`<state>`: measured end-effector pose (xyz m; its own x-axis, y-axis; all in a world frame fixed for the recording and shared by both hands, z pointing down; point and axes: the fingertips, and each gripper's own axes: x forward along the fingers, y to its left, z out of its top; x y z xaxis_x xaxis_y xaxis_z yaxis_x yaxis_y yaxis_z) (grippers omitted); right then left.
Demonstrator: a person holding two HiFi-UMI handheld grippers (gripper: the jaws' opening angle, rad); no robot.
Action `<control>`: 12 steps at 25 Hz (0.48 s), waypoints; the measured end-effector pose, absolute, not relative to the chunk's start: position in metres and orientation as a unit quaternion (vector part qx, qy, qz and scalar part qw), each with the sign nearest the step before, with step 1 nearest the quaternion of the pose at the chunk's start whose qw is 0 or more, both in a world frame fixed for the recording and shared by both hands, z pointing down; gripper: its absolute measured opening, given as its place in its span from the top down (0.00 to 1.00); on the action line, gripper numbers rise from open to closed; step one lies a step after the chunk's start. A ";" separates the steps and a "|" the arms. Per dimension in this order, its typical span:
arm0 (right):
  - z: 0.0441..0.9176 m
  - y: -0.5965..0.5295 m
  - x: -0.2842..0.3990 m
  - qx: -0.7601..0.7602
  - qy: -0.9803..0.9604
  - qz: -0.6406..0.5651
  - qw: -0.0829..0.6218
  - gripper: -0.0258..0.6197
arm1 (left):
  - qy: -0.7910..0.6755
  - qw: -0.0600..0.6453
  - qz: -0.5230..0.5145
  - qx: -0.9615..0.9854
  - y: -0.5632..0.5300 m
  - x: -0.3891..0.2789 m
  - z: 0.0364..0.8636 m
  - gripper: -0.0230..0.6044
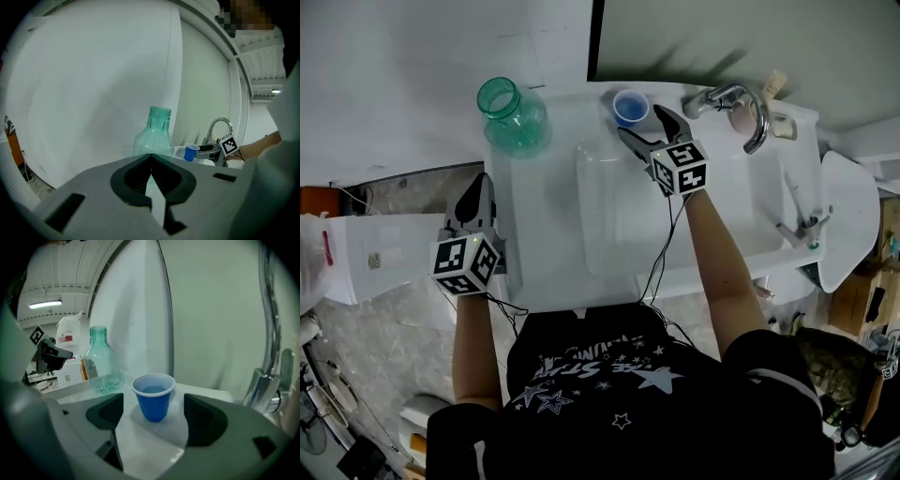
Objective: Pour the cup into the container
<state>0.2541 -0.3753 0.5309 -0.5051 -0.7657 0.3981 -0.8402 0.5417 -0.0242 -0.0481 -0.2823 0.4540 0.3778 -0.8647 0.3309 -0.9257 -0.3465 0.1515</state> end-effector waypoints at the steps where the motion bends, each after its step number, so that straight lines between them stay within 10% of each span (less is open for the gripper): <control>1: 0.534 -0.379 0.253 0.456 -0.865 0.107 0.179 0.33 | -0.551 0.159 0.098 0.813 -0.282 -0.048 0.455 0.95; 12: 0.545 -0.397 0.231 0.394 -0.893 0.088 0.199 0.34 | -0.567 0.167 0.102 0.800 -0.284 -0.045 0.463 0.95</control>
<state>0.2313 -0.3967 0.5454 -0.6098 -0.6696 0.4240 -0.7392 0.6735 0.0004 -0.0445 -0.2837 0.4629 0.3371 -0.8729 0.3528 -0.9411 -0.3017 0.1527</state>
